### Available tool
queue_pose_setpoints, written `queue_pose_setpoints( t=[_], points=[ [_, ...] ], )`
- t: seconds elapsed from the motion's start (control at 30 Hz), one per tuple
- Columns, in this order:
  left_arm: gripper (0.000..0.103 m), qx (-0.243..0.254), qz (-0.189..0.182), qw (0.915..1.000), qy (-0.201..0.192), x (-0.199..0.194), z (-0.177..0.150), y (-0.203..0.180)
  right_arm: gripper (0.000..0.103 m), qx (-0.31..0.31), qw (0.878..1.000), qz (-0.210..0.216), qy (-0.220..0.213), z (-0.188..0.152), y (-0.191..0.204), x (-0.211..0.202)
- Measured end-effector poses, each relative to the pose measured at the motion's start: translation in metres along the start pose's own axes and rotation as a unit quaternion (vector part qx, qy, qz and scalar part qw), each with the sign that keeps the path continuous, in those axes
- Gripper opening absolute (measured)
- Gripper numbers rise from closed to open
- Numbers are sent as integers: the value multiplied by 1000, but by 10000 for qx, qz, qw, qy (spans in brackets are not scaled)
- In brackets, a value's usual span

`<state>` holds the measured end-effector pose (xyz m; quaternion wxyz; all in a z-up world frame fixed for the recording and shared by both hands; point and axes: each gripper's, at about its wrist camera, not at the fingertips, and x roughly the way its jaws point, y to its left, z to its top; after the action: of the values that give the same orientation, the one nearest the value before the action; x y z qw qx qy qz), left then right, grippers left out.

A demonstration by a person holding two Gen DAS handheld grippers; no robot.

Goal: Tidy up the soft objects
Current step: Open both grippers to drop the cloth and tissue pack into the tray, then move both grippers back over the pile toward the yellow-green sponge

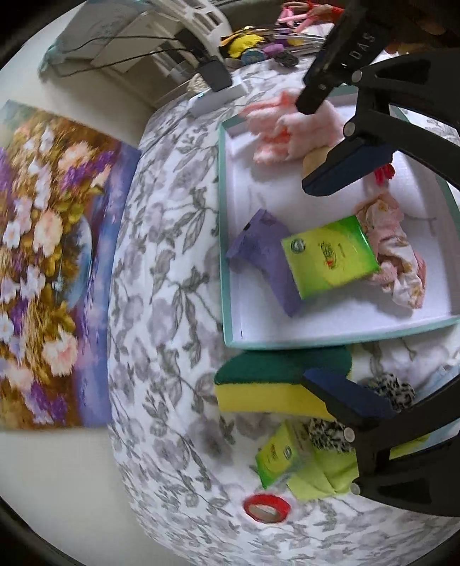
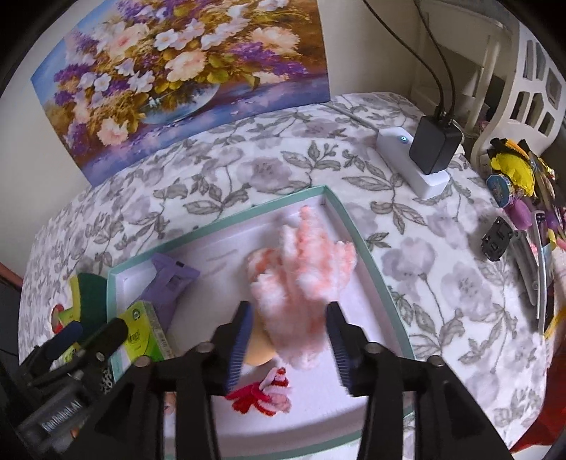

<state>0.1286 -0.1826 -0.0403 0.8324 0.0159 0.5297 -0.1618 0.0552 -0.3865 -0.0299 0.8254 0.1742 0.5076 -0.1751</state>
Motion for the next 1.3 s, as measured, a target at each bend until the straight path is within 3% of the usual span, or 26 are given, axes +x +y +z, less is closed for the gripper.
queue_pose_setpoints(
  t=[0.3, 0.57, 0.77, 1.03, 1.2, 1.3],
  points=[
    [99, -708, 436, 9965, 72, -19, 2, 42, 73, 28, 9998, 93, 182, -4, 7, 6],
    [99, -1270, 627, 9899, 90, -27, 4, 81, 103, -235, 9995, 55, 197, -8, 25, 4],
    [99, -1614, 906, 9827, 4, -36, 4, 115, 103, -530, 9985, 62, 98, -15, 52, 1],
    [99, -2140, 1216, 9687, -320, -55, -3, 159, 103, -1010, 9938, 436, -136, -29, 105, -6],
    [99, -2394, 1249, 9619, -436, -63, -9, 181, 103, -1032, 9890, 1028, -251, -35, 129, -7],
    [99, -2449, 1367, 9585, -515, -67, -12, 189, 103, -1038, 9883, 1097, -226, -37, 138, -3]
  ],
)
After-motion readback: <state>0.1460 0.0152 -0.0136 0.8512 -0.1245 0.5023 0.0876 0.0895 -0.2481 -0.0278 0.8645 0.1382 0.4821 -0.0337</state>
